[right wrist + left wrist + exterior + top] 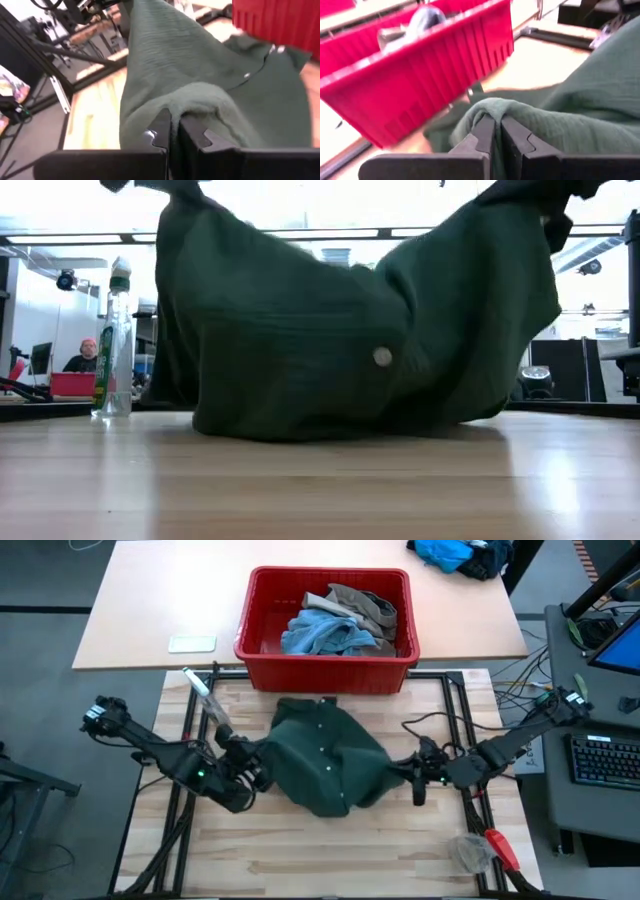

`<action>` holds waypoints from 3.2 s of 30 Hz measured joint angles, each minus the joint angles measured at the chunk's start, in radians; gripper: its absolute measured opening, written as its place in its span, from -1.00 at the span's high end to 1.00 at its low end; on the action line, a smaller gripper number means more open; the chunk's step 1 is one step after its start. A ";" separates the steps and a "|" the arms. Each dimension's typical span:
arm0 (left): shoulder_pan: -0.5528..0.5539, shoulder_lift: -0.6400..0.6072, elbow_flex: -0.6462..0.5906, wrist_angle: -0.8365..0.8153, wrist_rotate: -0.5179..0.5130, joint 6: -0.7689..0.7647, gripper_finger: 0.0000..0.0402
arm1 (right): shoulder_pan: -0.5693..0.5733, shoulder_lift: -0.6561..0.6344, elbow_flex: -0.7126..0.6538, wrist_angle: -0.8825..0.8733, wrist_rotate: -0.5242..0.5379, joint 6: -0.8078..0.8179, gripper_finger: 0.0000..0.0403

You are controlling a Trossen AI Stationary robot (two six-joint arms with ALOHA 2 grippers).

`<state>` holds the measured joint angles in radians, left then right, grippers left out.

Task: Fold Laundry from Bin
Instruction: Fold the green polo shirt

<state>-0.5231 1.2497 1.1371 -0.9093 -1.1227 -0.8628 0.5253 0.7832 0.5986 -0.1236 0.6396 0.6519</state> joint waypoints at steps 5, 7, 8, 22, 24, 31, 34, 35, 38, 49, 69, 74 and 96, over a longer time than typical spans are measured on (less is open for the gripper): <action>-0.006 -0.013 0.141 -0.048 -0.022 0.131 1.00 | 0.042 -0.051 0.038 0.002 0.051 -0.066 0.95; -0.006 -0.013 0.202 -0.066 -0.023 0.192 1.00 | 0.054 -0.062 0.069 0.002 0.073 -0.108 0.95; -0.006 -0.013 0.232 -0.076 -0.023 0.223 1.00 | 0.059 -0.064 0.087 0.002 0.078 -0.134 0.95; -0.006 -0.044 0.513 -0.369 -0.084 0.250 1.00 | 0.099 -0.062 0.313 -0.194 0.381 -0.306 0.95; -0.005 -0.061 0.512 -0.407 -0.084 0.207 1.00 | 0.099 -0.061 0.333 -0.291 0.465 -0.251 0.95; 0.084 -0.090 0.486 -0.417 -0.145 0.190 1.00 | 0.077 -0.059 0.384 -0.358 0.677 -0.265 0.95; 0.144 -0.092 0.486 -0.385 -0.149 0.293 1.00 | 0.071 -0.060 0.427 -0.358 0.732 -0.311 0.95; 0.155 -0.090 0.486 -0.364 -0.147 0.342 1.00 | 0.071 -0.060 0.439 -0.358 0.729 -0.325 0.95; 0.156 -0.083 0.485 -0.300 -0.052 0.459 1.00 | 0.073 -0.052 0.451 -0.371 0.680 -0.323 0.95; -0.005 -0.045 0.239 -0.259 0.397 0.213 1.00 | 0.072 0.051 0.322 -0.564 0.197 0.115 0.95; -0.212 0.265 -0.053 0.015 0.851 -0.142 0.91 | 0.119 0.565 0.279 -0.571 -0.666 0.387 0.94; -0.211 0.305 -0.053 -0.173 0.906 -0.326 0.75 | 0.133 0.626 0.280 -0.572 -0.752 0.451 0.82; 0.040 0.203 -0.068 -0.179 0.610 -0.232 0.12 | -0.052 0.389 0.281 -0.643 -0.447 0.319 -0.45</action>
<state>-0.4832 1.4525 1.0690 -1.0886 -0.5122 -1.0945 0.4732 1.1726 0.8795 -0.7661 0.1926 0.9709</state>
